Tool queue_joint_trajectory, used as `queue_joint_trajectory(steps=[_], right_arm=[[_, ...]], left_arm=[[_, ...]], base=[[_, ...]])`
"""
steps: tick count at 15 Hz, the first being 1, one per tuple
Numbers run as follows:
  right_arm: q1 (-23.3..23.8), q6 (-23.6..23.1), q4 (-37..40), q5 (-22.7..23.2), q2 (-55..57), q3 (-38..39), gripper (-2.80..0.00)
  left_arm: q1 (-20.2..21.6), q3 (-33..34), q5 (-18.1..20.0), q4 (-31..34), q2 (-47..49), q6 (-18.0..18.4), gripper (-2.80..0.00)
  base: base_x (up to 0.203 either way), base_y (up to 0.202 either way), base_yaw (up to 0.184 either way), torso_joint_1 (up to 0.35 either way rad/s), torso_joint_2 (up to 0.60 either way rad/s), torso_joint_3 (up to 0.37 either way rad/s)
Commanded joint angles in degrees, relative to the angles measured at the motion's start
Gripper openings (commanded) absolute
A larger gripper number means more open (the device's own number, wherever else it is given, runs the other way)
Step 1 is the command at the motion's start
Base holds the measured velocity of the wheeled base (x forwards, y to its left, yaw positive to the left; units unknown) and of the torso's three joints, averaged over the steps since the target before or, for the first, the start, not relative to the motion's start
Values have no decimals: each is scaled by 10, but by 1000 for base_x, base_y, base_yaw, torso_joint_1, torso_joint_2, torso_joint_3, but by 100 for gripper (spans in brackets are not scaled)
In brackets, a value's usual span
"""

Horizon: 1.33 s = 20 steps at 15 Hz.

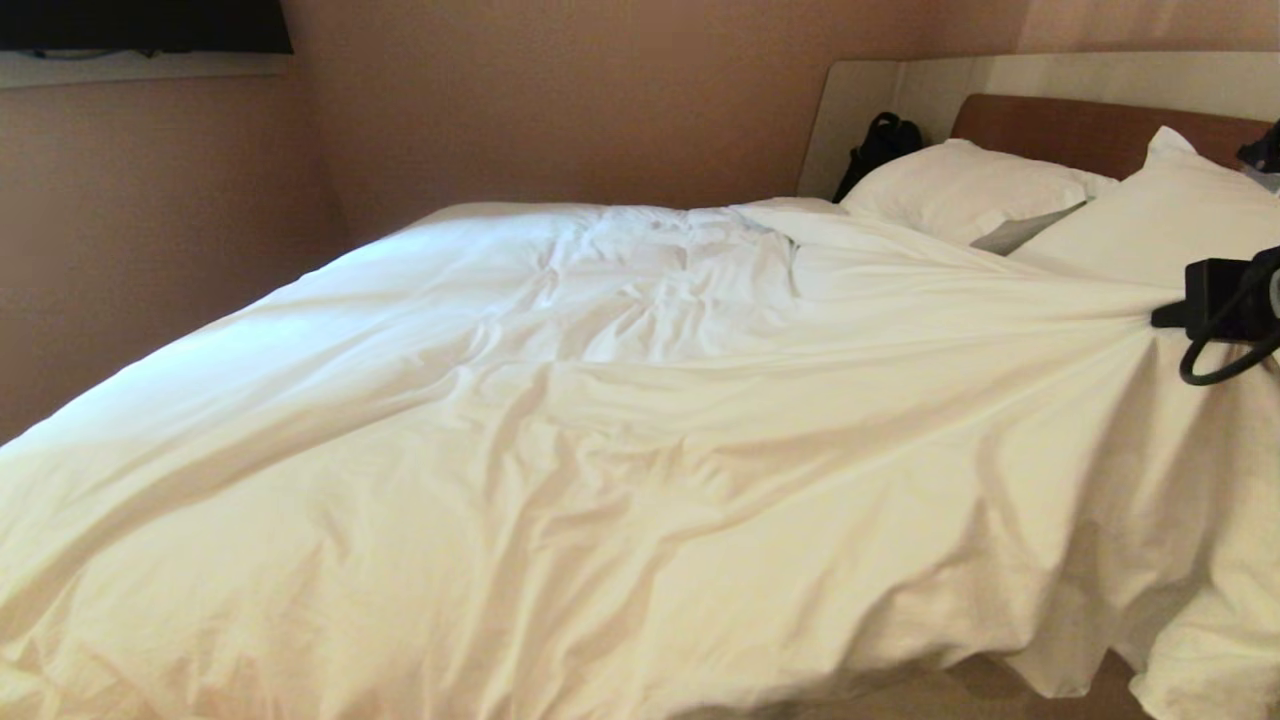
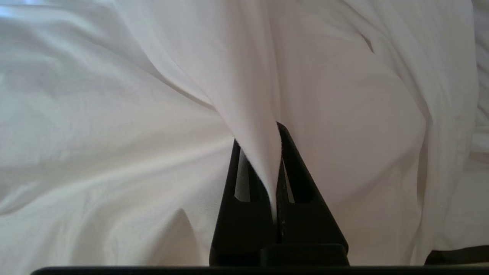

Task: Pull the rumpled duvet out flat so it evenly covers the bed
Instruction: Flatten the corners of the folded blanket

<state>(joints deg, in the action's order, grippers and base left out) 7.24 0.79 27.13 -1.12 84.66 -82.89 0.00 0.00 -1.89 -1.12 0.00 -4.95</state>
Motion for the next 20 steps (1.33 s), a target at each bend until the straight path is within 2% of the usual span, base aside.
queue_joint_trajectory(steps=[1,8,20], right_arm=[[1,0,1,0,-12,9,-280],[8,-3,3,15,-69,23,-280],[8,-4,5,16,-102,33,-280]], left_arm=[[1,0,0,1,0,-1,-280],[0,0,0,0,0,-1,-280],[0,0,0,0,0,-1,-280]], base=[[0,0,0,0,0,0],[0,0,0,0,0,0],[0,0,0,0,0,0]])
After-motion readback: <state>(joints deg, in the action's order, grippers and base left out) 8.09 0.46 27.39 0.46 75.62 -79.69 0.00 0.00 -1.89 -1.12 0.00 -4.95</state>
